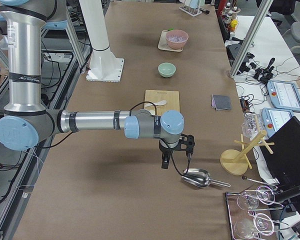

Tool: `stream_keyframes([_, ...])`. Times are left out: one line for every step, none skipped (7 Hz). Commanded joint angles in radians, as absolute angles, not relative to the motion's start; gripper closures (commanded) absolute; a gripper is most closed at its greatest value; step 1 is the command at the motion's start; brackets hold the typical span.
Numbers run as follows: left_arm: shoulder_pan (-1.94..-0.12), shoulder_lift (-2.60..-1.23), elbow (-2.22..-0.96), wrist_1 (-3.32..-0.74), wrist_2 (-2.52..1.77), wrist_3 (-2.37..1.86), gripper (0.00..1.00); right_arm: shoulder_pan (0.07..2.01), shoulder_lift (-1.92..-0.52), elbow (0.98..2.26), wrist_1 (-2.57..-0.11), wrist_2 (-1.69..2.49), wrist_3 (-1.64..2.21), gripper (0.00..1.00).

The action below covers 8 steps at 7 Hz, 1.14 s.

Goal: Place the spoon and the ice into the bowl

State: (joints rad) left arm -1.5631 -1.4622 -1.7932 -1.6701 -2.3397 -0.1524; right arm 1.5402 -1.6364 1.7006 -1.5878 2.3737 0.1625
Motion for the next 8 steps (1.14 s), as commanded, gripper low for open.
stream_keyframes([-1.563,-1.463,-1.784,-1.675,-2.347,-0.152,0.02,1.54,-1.635,1.704,-1.588,2.375,0.163,0.0])
stream_keyframes([-1.563,-1.463,-1.787,-1.675,-2.347,-0.153,0.02,1.54,-1.637,1.703,-1.588,2.375,0.164,0.0])
stream_keyframes([-1.563,-1.465,-1.787,-1.675,-2.347,-0.153,0.02,1.54,-1.637,1.703,-1.586,2.373,0.164,0.0])
stream_keyframes([-1.563,-1.465,-1.787,-1.675,-2.347,-0.153,0.02,1.54,-1.635,1.703,-1.586,2.373,0.164,0.0])
stream_keyframes([-1.563,-1.463,-1.784,-1.675,-2.347,-0.153,0.02,1.54,-1.637,1.703,-1.586,2.375,0.164,0.0])
stream_keyframes([-1.563,-1.463,-1.781,-1.675,-2.347,-0.153,0.02,1.54,-1.637,1.703,-1.586,2.375,0.164,0.0])
stream_keyframes([-1.563,-1.463,-1.781,-1.675,-2.347,-0.155,0.02,1.539,-1.635,1.703,-1.586,2.375,0.166,0.0])
stream_keyframes([-1.563,-1.463,-1.779,-1.675,-2.349,-0.155,0.02,1.537,-1.635,1.703,-1.586,2.385,0.167,0.0])
